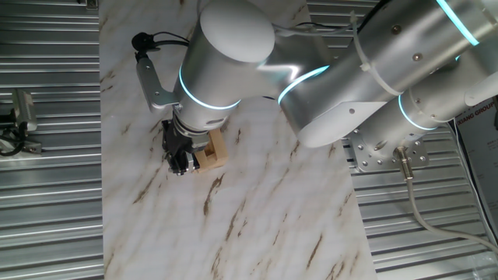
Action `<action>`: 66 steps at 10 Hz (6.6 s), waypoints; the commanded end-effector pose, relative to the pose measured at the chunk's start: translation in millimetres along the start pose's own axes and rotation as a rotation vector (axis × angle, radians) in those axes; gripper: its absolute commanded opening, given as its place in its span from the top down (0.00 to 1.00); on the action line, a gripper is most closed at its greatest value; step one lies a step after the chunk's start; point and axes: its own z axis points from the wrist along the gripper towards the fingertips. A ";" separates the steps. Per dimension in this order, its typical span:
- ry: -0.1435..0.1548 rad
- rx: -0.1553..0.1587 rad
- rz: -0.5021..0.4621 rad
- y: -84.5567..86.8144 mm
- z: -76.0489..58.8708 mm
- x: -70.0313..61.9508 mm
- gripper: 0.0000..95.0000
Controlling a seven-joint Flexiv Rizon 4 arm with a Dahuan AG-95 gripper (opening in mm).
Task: Play Jenga
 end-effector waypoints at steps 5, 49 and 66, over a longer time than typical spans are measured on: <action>-0.002 -0.002 -0.001 0.1 -0.4 0.1 1.00; -0.094 0.007 -0.005 0.4 -0.8 -3.4 1.00; -0.086 0.007 -0.011 0.0 0.1 2.4 1.00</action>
